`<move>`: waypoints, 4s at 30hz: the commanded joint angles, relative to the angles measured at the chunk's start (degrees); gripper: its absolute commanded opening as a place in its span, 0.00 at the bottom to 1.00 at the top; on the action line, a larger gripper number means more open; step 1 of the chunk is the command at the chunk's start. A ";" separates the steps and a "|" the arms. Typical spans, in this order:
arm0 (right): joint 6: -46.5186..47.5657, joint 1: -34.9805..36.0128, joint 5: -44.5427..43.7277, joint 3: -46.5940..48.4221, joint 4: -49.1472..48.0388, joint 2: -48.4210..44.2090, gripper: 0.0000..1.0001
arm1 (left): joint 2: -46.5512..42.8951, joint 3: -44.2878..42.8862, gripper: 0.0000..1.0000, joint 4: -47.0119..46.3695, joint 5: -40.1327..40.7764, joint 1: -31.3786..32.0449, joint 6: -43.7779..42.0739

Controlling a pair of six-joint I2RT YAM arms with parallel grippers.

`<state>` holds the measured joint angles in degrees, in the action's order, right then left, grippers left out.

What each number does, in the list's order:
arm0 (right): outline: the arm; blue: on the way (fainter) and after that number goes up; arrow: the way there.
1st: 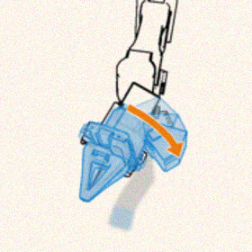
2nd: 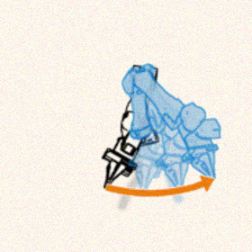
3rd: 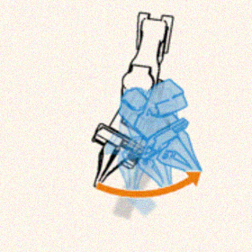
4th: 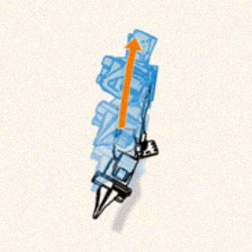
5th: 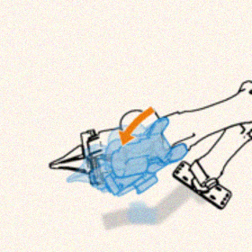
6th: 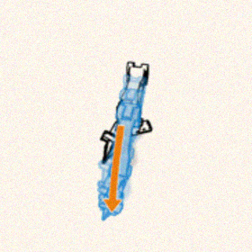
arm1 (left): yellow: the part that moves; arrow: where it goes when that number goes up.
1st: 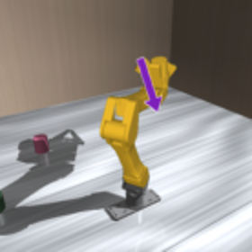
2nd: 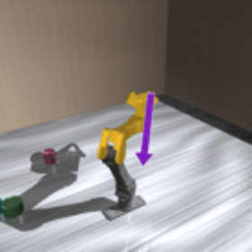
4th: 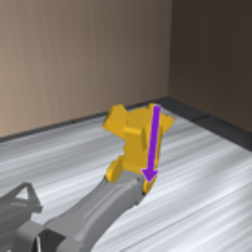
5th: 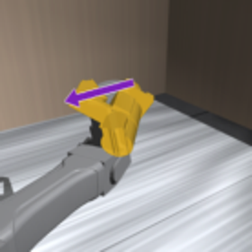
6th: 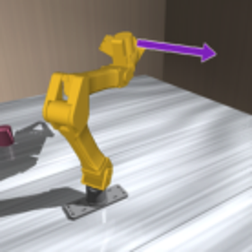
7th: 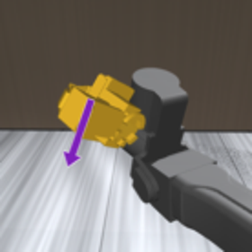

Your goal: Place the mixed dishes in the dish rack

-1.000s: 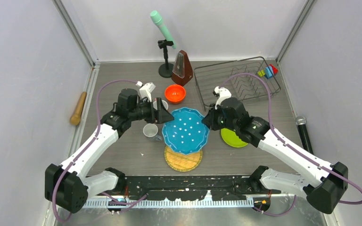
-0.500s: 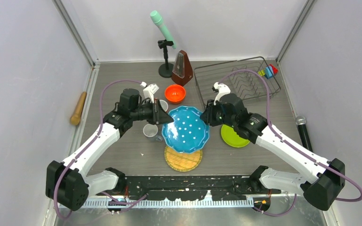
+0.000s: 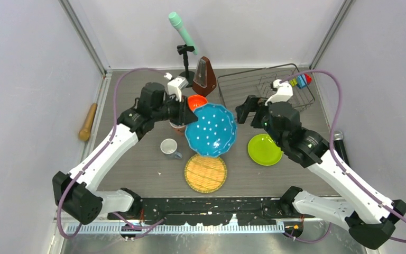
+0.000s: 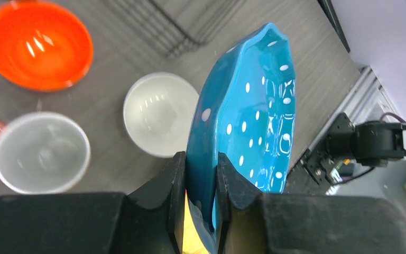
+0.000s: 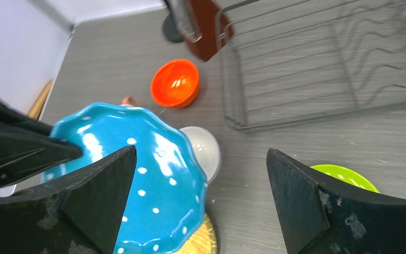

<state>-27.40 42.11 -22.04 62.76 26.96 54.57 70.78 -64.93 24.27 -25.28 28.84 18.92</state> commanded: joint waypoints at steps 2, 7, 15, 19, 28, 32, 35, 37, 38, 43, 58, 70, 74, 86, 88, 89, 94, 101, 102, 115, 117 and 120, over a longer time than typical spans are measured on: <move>-7.39 -4.20 -17.33 3.68 10.04 0.26 1.00 | 3.14 -12.89 0.00 -1.86 7.50 1.50 -4.70; -20.07 -29.07 6.37 2.56 11.03 6.24 1.00 | 5.09 -18.05 0.00 -2.82 13.05 1.90 -8.67; -30.66 -34.97 2.86 9.32 12.08 22.30 0.99 | 5.64 -17.24 0.00 -15.09 20.58 1.91 -10.37; -34.29 -35.45 3.27 11.09 9.96 28.63 0.91 | 6.49 -18.35 0.00 -17.74 21.82 1.90 -10.57; -40.47 -35.52 3.25 9.64 8.59 36.16 0.80 | 5.05 -17.99 0.00 -18.49 22.34 1.92 -13.05; -41.83 -35.52 5.57 9.13 7.99 38.09 0.63 | 4.18 -16.88 0.00 -19.64 22.09 1.92 -13.55; -43.66 -35.52 7.50 7.65 7.64 37.32 0.43 | 4.02 -16.81 0.00 -19.38 20.72 1.84 -14.05; -45.25 -35.52 8.43 5.05 5.75 36.09 0.34 | 3.88 -16.74 0.00 -19.36 20.62 1.85 -14.08; -45.71 -35.52 8.82 3.67 5.39 35.80 0.29 | 3.77 -16.66 0.00 -19.47 20.62 1.91 -14.13; -48.26 -33.90 10.02 1.96 6.85 33.21 0.17 | 3.16 -16.59 0.00 -19.69 20.50 1.92 -13.93; -35.90 -29.70 2.15 6.63 13.81 22.54 0.99 | 3.06 -16.26 0.00 -20.57 15.19 2.05 -13.28; -40.20 -29.80 10.36 26.16 31.83 20.04 1.00 | 7.26 -13.98 0.00 -32.11 6.87 5.61 -27.27; -45.95 -29.81 17.51 32.29 31.92 20.37 1.00 | 9.01 -11.27 0.00 -40.27 4.98 8.51 -41.37; -62.75 -29.98 33.88 33.22 24.47 21.44 1.00 | 16.69 -15.96 0.00 -45.33 18.77 18.71 -61.57; -63.33 -29.99 34.43 31.90 23.92 21.63 1.00 | 17.31 -16.90 0.00 -44.56 18.99 19.23 -62.60; -63.44 -29.98 34.92 31.33 23.62 21.42 1.00 | 17.62 -17.32 0.00 -44.39 19.53 19.54 -63.65; -63.57 -29.98 35.50 26.65 22.28 20.59 1.00 | 18.69 -18.34 0.00 -44.75 21.58 20.97 -67.46; -62.72 -29.98 35.47 22.97 22.18 20.68 0.91 | 19.04 -18.88 0.00 -45.69 22.47 21.84 -68.57; -62.90 -29.98 35.59 22.22 21.82 20.96 0.86 | 19.07 -18.84 0.00 -45.83 22.13 21.94 -68.64; -66.50 -30.21 37.97 18.83 12.27 23.34 0.01 | 19.76 -16.37 0.00 -50.18 20.81 23.36 -70.51; -66.10 -30.53 36.74 18.91 11.88 23.30 0.01 | 19.72 -16.11 0.15 -50.92 21.36 23.45 -69.50; -65.57 -31.17 32.50 18.92 11.33 21.80 0.00 | 18.52 -15.14 0.43 -51.49 21.52 23.45 -63.22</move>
<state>-96.09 11.68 14.63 81.58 39.68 77.38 93.27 -78.61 -12.32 -1.34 51.48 -46.85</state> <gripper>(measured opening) 0.192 0.319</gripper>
